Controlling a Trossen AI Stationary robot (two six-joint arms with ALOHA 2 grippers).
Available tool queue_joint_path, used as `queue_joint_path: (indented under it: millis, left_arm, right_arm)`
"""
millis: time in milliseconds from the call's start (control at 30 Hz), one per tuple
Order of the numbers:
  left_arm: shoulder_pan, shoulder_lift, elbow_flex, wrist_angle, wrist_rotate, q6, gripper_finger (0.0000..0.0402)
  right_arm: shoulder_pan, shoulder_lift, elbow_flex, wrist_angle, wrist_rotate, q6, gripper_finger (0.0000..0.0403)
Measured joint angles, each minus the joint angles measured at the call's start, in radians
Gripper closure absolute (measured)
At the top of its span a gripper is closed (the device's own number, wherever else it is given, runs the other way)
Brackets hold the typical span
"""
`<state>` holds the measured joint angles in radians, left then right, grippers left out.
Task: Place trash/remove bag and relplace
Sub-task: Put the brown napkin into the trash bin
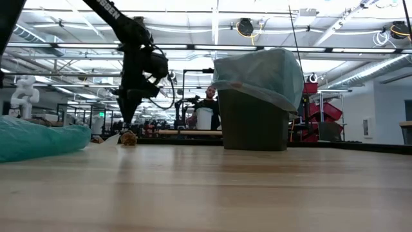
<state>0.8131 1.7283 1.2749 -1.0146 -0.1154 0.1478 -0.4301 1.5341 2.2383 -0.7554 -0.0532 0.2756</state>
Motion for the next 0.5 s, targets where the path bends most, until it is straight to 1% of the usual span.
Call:
queue_joint_path:
  millis: [133,233,433,500]
  left_arm:
    - [0.000,0.000,-0.009,0.078,0.015,0.086,0.0290]
    - [-0.002,0.017,-0.028,0.082,0.017,0.148,0.0290]
    - [0.023,0.073,-0.048,0.113,0.024,0.148,0.0290]
    - [0.032,0.103,-0.049,0.122,0.009,0.148,0.0290]
  right_arm:
    - [0.000,0.001,0.000,0.014,0.000,0.000,0.0158]
    - [0.000,0.002,0.000,0.026,-0.001,0.021,0.0158]
    - [0.000,0.002,0.000,0.028,-0.005,0.057,0.0158]
    - [0.001,0.002,0.000,0.031,-0.005,0.064,0.0158]
